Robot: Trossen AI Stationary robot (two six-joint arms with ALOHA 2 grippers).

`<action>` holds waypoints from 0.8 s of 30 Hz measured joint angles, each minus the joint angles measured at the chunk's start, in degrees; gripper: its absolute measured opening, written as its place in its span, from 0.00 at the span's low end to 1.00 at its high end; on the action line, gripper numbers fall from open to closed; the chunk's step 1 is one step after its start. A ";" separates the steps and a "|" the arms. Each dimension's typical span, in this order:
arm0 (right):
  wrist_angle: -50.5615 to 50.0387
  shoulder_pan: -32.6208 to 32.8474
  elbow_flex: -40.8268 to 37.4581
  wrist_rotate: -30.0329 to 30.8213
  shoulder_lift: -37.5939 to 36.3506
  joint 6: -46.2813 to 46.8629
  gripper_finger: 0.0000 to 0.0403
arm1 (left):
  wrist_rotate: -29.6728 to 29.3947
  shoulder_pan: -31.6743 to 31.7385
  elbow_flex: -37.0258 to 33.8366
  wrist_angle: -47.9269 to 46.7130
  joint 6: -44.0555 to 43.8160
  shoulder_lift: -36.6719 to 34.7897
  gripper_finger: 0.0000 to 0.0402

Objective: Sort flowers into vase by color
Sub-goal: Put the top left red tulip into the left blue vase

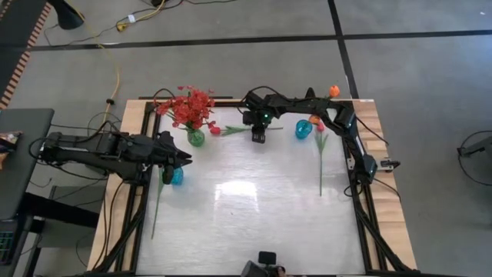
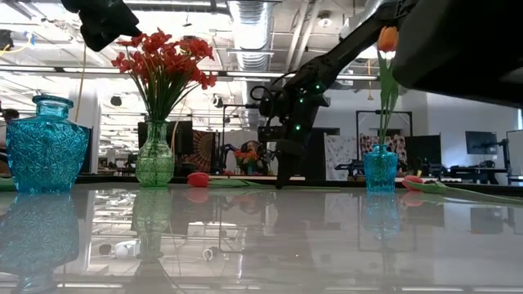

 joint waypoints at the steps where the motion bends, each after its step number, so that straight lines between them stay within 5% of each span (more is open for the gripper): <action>1: -0.01 0.04 0.00 0.11 0.00 -0.05 0.19 | 0.00 0.02 0.00 -0.02 0.00 0.00 0.20; 5: -0.18 0.11 0.00 0.23 0.02 -0.11 0.04 | 0.00 0.01 0.00 -0.02 0.00 0.00 0.20; 24: -2.02 -3.82 5.80 0.21 -9.36 9.23 0.04 | 1.06 0.00 -0.02 7.65 6.94 -4.65 0.20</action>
